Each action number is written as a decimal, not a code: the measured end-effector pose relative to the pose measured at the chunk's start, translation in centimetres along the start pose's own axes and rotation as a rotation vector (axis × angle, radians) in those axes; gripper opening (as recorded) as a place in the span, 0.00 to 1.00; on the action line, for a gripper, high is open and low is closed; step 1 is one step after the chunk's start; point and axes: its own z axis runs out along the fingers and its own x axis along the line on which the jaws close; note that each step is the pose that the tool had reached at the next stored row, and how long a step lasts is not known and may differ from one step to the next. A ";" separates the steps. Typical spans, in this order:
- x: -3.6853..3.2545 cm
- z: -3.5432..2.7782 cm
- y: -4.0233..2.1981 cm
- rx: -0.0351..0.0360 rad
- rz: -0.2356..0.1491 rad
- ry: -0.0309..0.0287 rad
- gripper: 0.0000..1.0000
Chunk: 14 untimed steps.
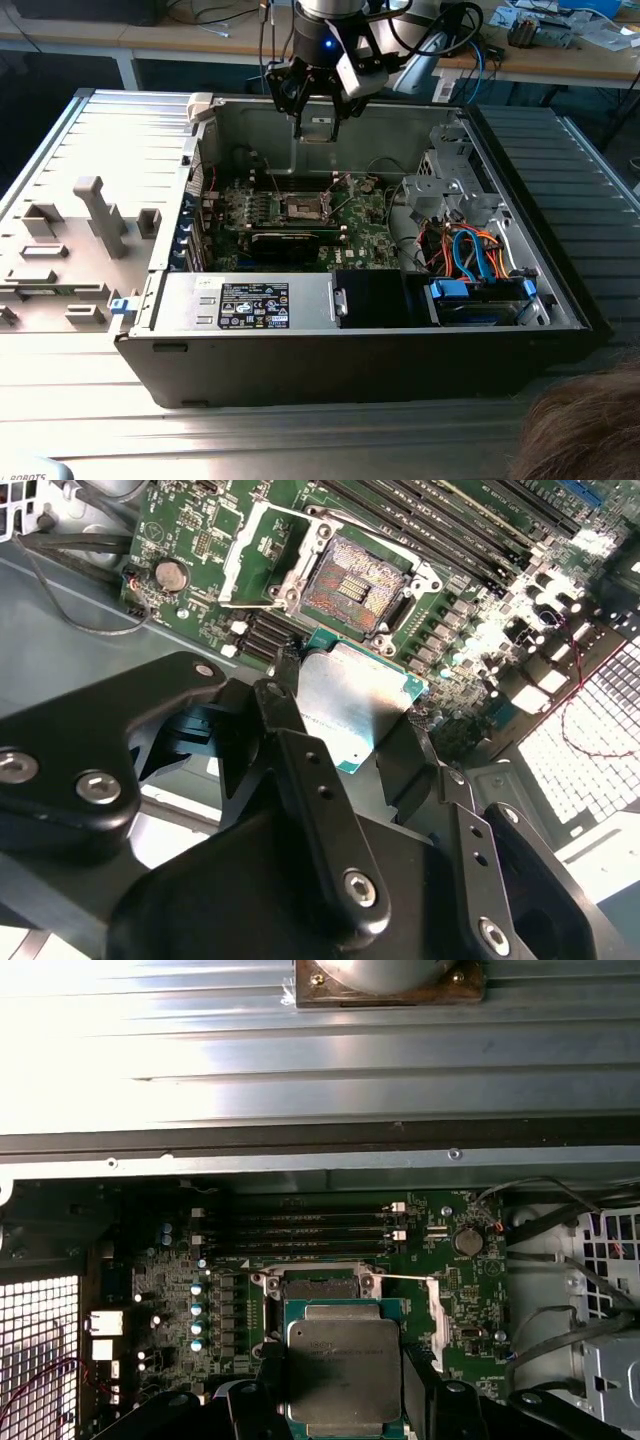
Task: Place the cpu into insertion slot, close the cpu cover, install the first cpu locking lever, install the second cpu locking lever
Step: 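Place the cpu into insertion slot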
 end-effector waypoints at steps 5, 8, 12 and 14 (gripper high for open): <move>0.07 0.19 -0.02 0.0000 0.000 -0.0001 0.55; 0.10 0.23 -0.02 0.0000 0.000 0.0000 0.55; 0.17 0.29 -0.03 0.0000 0.000 0.0000 0.55; 0.19 0.35 -0.03 -0.0002 0.000 -0.0001 0.55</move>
